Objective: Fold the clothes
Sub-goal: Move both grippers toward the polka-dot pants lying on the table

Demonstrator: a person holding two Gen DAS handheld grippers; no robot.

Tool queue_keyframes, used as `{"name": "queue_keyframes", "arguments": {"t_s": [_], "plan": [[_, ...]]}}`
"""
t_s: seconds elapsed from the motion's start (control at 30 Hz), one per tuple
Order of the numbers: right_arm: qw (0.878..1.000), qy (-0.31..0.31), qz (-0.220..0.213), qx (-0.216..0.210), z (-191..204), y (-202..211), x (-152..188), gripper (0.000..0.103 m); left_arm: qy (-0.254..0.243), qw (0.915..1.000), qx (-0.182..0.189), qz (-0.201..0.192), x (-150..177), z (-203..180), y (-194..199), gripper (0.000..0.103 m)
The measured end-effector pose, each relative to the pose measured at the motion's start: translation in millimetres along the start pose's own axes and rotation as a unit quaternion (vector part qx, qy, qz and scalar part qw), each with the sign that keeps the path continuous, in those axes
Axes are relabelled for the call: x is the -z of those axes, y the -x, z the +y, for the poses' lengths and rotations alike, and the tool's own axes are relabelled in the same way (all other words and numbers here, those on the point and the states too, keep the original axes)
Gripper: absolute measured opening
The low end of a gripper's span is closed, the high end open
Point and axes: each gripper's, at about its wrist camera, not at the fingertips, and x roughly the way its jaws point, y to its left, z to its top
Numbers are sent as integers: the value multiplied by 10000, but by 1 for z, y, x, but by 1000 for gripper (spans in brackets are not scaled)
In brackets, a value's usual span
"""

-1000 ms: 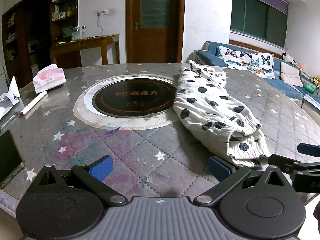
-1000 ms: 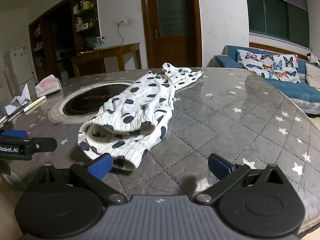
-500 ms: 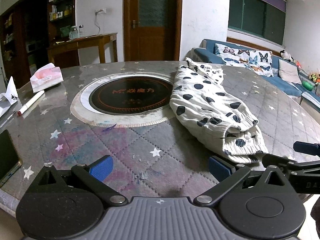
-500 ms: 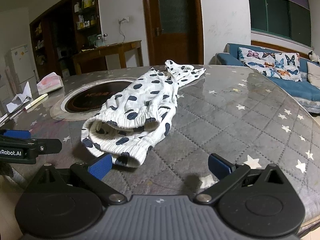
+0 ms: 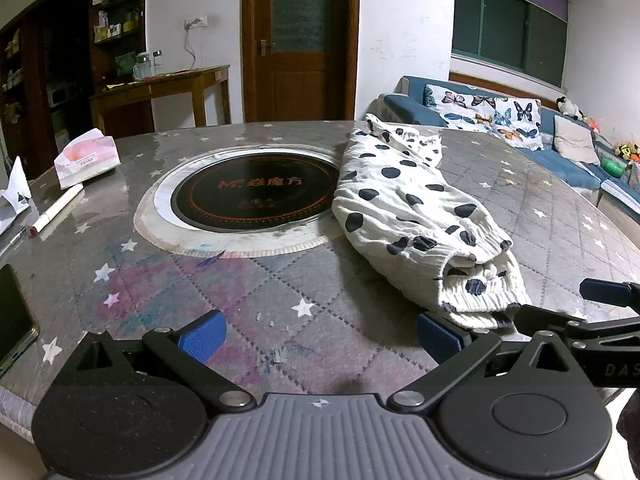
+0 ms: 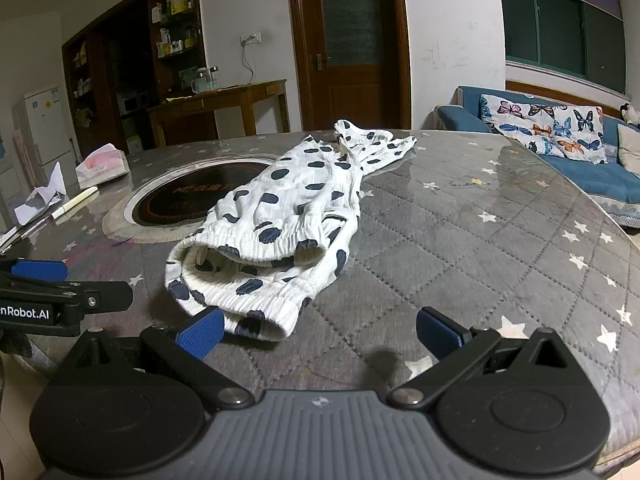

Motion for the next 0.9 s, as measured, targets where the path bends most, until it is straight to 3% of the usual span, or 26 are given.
{"name": "queue_keyframes", "arguments": {"t_s": [0.9], "plan": [[9999, 15, 84, -106, 1, -14, -9, 103, -197, 9996, 151, -99, -20, -9, -9, 103]]}}
